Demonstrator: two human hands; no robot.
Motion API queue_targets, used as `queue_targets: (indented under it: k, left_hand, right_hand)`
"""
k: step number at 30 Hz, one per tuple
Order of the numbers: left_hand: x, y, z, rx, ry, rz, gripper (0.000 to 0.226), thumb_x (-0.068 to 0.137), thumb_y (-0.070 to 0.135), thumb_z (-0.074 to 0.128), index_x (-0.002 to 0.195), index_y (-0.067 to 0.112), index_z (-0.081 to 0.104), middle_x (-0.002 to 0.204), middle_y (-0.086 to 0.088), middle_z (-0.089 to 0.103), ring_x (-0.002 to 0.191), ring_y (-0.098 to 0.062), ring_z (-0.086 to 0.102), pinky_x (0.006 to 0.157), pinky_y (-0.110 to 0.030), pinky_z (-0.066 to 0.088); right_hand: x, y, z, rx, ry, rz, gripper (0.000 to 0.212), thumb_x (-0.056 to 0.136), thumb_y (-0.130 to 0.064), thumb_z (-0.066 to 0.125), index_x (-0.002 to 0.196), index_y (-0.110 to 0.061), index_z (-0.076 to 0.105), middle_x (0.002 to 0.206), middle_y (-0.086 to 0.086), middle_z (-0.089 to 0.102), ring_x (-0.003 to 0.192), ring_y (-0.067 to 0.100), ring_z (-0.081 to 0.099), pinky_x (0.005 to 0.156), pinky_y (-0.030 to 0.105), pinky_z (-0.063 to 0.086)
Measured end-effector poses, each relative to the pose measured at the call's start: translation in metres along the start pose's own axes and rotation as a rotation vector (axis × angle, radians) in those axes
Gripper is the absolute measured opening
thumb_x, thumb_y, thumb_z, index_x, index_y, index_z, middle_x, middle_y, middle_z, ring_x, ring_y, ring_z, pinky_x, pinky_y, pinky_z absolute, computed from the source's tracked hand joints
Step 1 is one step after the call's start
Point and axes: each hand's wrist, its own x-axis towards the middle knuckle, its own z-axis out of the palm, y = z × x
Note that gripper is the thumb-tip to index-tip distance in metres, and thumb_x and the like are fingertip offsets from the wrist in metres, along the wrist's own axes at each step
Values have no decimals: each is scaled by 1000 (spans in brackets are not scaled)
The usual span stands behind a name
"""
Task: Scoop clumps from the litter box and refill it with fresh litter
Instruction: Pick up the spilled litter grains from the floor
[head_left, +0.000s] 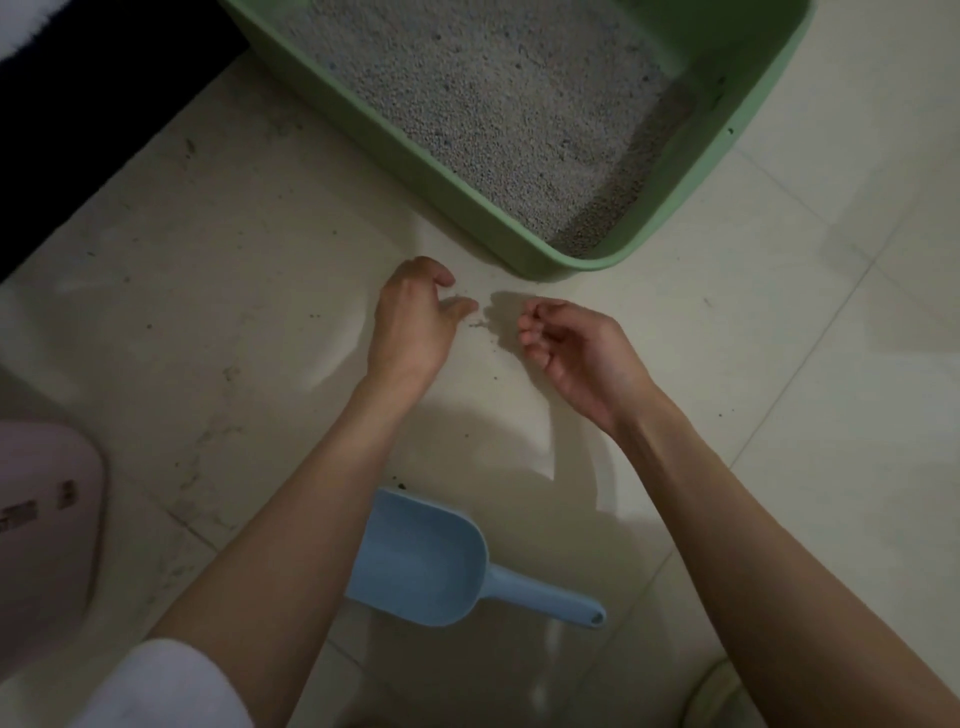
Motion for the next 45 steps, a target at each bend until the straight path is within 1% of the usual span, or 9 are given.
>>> queue_targets:
  k: [6,15,20,23,26,30,34,40,45]
  left_hand:
    - [4,3,3,1,24,5,18,79,16,71,93,6,69,87,-10,59,75,-20,54,71,-19,34]
    - [11,2,0,54,-91,13,12,87,14,59,86,8,69,86,-7,66,83,-20,59,72,-20,36]
    - [1,-1,-27,-965,-67,-516,14,82,-6,60,73,4,61,71,-7,60,65,-12,60,70,-18,52]
    - [2,-5,-36,-1092,-41,-599,15,82,-12,57,77,2,60,72,-9,60,63,-13,61,70,-18,54]
    - [4,-3,-30,-798,-37,-482,22,83,-9,50,73,7,62,67,-8,58,58,-12,54,60,-18,49]
    - [5,2,-12,-214,-47,-217,6,82,12,64,82,14,70,71,3,60,69,-10,54,69,-13,39]
    - [4,7,-3,-18,-26,-62,14,81,17,69,89,6,71,87,-8,69,80,-19,60,69,-14,35]
    - [7,9,-6,64,-83,-25,15,88,15,62,91,3,70,95,-10,69,93,-24,62,73,-17,35]
    - [0,1,-34,-728,-80,-378,7,85,-2,60,82,5,61,72,-5,58,63,-11,55,62,-19,46]
  right_hand:
    - [8,11,5,-969,226,-279,20,84,-12,61,66,-22,61,63,-11,56,62,5,50,64,16,41]
    - [24,19,33,-1352,299,-328,15,80,-20,63,89,-10,69,91,7,70,91,26,62,70,20,37]
    - [28,25,37,-1420,314,-331,18,86,-19,60,95,-8,71,102,15,69,99,32,61,81,29,42]
    - [25,21,37,-1456,255,-341,17,88,-18,58,88,-9,72,93,14,70,93,32,60,77,30,41]
    - [18,15,29,-1034,225,-319,24,86,-11,61,62,-16,63,60,-3,58,59,13,53,58,20,38]
    - [1,7,15,-94,7,-53,28,90,5,48,68,-8,60,52,1,55,48,8,49,50,16,38]
    - [0,2,11,74,-47,1,29,88,14,37,72,-3,55,58,7,62,49,11,59,52,15,46]
    - [11,13,20,-995,173,-291,14,86,-12,59,73,-15,62,64,-6,56,60,7,51,55,13,37]
    - [35,29,33,-1394,219,-421,18,81,-28,66,86,-11,64,86,6,65,84,22,58,62,18,28]
